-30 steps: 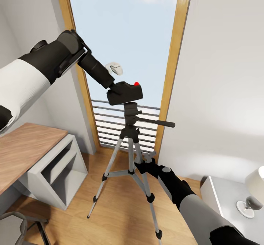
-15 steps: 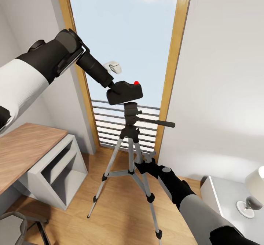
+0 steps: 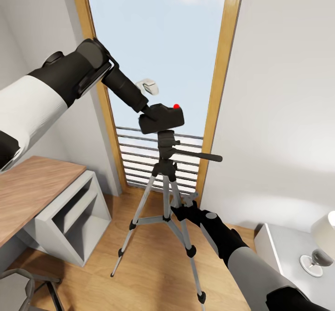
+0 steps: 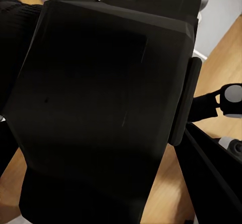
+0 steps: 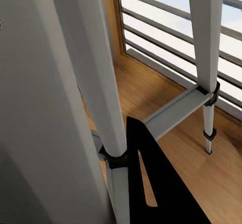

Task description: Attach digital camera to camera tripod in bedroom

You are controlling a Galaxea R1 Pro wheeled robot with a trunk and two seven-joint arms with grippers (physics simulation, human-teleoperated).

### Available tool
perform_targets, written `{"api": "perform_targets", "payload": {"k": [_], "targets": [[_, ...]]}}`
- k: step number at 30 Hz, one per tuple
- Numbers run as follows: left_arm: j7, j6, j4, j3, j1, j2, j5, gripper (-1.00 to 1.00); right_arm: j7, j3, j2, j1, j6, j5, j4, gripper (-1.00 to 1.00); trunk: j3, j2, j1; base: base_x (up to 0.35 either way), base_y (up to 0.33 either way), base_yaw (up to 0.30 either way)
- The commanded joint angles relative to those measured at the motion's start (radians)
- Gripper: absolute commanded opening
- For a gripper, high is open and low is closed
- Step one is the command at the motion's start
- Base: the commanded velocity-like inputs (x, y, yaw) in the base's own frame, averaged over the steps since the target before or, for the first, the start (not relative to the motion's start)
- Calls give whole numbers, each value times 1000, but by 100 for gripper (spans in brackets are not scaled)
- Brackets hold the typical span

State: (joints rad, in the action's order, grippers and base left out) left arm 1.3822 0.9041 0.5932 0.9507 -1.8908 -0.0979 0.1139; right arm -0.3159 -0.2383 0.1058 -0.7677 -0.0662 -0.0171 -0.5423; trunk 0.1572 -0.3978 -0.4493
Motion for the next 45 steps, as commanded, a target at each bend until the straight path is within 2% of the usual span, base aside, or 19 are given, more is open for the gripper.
{"api": "perform_targets", "payload": {"k": [1,8,15,31,38,45], "targets": [[-2,9,0,8,-2,1,10,-100,-2,1,0,-1,-6,-3,-1,-100,2,-2,-1,0,0,0],[-4,6,-2,9,-1,8,9,-100,-2,1,0,-1,-6,-3,-2,-100,2,-2,-1,0,0,0],[-13,2,-5,9,-1,31,9,-100,-2,1,-1,-1,-4,-3,-2,-100,2,-2,-1,0,0,0],[-18,0,0,10,-1,34,9,-100,-2,2,-1,-1,-4,-1,-2,-100,2,-2,-1,0,0,0],[-109,-4,16,12,0,35,14,-100,-2,2,-1,-1,-4,-1,-2,-100,2,-2,-1,0,0,0],[-132,-71,14,11,3,40,15,-100,-2,2,-1,-1,-4,-1,-2,-100,2,-2,-1,0,0,0]]}}
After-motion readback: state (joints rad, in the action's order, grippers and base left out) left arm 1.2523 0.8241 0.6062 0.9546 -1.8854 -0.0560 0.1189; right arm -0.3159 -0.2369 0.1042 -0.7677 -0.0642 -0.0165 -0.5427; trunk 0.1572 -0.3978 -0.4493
